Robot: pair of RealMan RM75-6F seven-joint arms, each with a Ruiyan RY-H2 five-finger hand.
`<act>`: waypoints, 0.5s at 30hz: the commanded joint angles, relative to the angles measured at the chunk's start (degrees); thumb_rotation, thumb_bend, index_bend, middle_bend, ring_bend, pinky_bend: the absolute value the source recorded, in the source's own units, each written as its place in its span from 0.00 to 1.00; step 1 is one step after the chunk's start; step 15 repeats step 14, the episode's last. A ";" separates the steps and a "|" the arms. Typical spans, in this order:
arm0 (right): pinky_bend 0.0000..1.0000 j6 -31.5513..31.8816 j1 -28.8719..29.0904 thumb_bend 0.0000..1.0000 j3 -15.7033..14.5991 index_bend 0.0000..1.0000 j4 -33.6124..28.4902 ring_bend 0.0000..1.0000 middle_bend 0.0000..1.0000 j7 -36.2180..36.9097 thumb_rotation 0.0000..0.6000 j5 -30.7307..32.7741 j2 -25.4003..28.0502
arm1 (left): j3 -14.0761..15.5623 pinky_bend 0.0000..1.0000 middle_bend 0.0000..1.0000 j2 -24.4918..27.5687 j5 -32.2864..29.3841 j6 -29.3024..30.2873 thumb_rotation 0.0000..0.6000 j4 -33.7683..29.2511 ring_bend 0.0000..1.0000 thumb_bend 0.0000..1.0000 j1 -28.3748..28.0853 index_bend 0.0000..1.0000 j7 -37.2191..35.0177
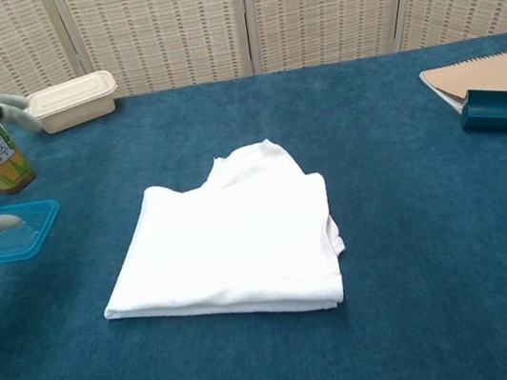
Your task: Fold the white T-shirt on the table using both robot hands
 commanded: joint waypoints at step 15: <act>0.19 0.08 -1.09 0.26 -1.18 0.23 -0.04 0.11 0.19 0.82 1.00 -0.41 -1.52 | 3.89 0.00 0.03 1.07 12.07 15.46 1.00 4.64 0.02 0.18 18.40 0.20 -6.70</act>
